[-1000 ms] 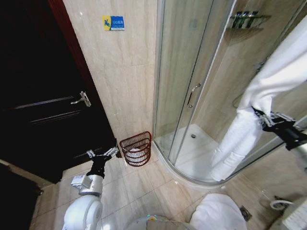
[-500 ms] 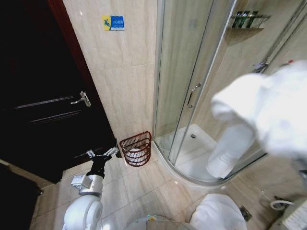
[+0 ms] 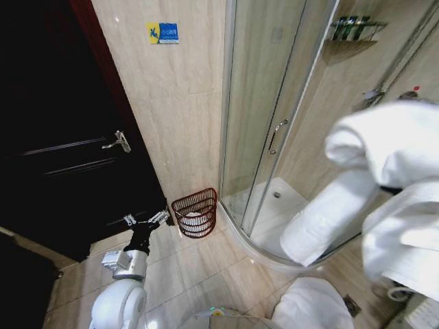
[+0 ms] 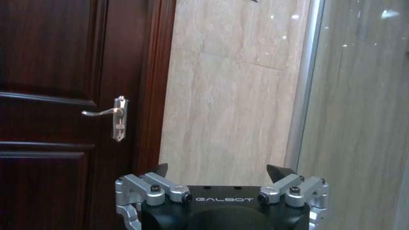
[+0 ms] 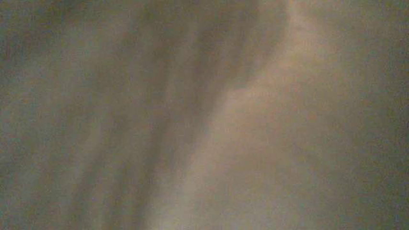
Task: Discard the used towel into the hamper.
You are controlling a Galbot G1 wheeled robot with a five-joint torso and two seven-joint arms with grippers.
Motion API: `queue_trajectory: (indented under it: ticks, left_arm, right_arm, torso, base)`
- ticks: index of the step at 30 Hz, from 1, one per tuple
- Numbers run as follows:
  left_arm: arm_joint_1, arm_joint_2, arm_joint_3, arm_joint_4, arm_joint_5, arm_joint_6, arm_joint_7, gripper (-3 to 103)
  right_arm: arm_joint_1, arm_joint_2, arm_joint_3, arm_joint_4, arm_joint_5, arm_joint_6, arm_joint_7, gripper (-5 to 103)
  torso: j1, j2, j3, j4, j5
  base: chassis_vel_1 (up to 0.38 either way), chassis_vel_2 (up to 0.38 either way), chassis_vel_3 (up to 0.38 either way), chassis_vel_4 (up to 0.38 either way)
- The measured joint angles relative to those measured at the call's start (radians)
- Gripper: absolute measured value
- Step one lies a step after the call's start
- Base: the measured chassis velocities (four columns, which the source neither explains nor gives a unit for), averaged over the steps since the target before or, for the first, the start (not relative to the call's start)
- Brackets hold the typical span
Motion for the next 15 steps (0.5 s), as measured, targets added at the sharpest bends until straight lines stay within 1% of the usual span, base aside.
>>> queue_trajectory:
  ticks: [2, 3, 4, 5, 6, 7, 9, 11, 13, 15]
  left_arm:
    - [0.0, 0.0, 0.0, 0.0, 0.0, 0.0, 0.0, 100]
    - [0.0, 0.0, 0.0, 0.0, 0.0, 0.0, 0.0, 100]
    - [0.0, 0.0, 0.0, 0.0, 0.0, 0.0, 0.0, 100]
    - [0.0, 0.0, 0.0, 0.0, 0.0, 0.0, 0.0, 100]
    - [0.0, 0.0, 0.0, 0.0, 0.0, 0.0, 0.0, 100]
    - [0.0, 0.0, 0.0, 0.0, 0.0, 0.0, 0.0, 100]
    - [0.0, 0.0, 0.0, 0.0, 0.0, 0.0, 0.0, 100]
    - [0.0, 0.0, 0.0, 0.0, 0.0, 0.0, 0.0, 100]
    - [0.0, 0.0, 0.0, 0.0, 0.0, 0.0, 0.0, 100]
    - [0.0, 0.0, 0.0, 0.0, 0.0, 0.0, 0.0, 100]
  right_arm:
    - [0.011, 0.045, -0.075, -0.022, -0.007, -0.001, 0.014, 12]
    - [0.014, 0.062, -0.104, -0.022, -0.004, -0.007, 0.02, 12]
    - [0.014, 0.062, -0.104, -0.022, -0.004, -0.007, 0.02, 12]
    - [0.018, 0.079, -0.128, -0.019, -0.009, -0.012, 0.022, 12]
    - [0.023, 0.09, -0.14, -0.014, -0.029, -0.012, 0.019, 12]
    - [0.023, 0.09, -0.14, -0.014, -0.029, -0.012, 0.019, 12]
    - [0.039, 0.102, -0.148, 0.008, -0.076, -0.007, 0.007, 12]
    - [0.048, 0.106, -0.147, 0.029, -0.081, -0.007, 0.014, 12]
    - [0.059, 0.117, -0.138, 0.068, -0.102, -0.008, 0.037, 12]
    - [0.064, 0.136, -0.123, 0.099, -0.183, 0.008, 0.054, 12]
  torso:
    - [0.0, 0.0, 0.0, 0.0002, 0.0015]
    - [0.0, 0.0, 0.0, 0.0004, 0.0013]
    - [0.0, 0.0, 0.0, 0.0004, 0.0013]
    - [0.0, 0.0, 0.0, 0.0003, 0.0008]
    - [0.0, 0.0, 0.0, 0.0002, 0.0007]
    - [0.0, 0.0, 0.0, 0.0002, 0.0007]
    - [0.0, 0.0, 0.0, 0.0004, 0.0006]
    - [0.0, 0.0, 0.0, 0.0005, 0.0002]
    - [0.0, 0.0, 0.0, 0.0007, 0.0001]
    - [0.0, 0.0, 0.0, 0.0005, 0.0007]
  base:
    - [0.0, 0.0, 0.0, 0.0]
    - [0.0, 0.0, 0.0, 0.0]
    - [0.0, 0.0, 0.0, 0.0]
    - [0.0, 0.0, 0.0, 0.0]
    - [0.0, 0.0, 0.0, 0.0]
    - [0.0, 0.0, 0.0, 0.0]
    - [0.0, 0.0, 0.0, 0.0]
    - [0.0, 0.0, 0.0, 0.0]
    - [0.0, 0.0, 0.0, 0.0]
    - [0.0, 0.0, 0.0, 0.0]
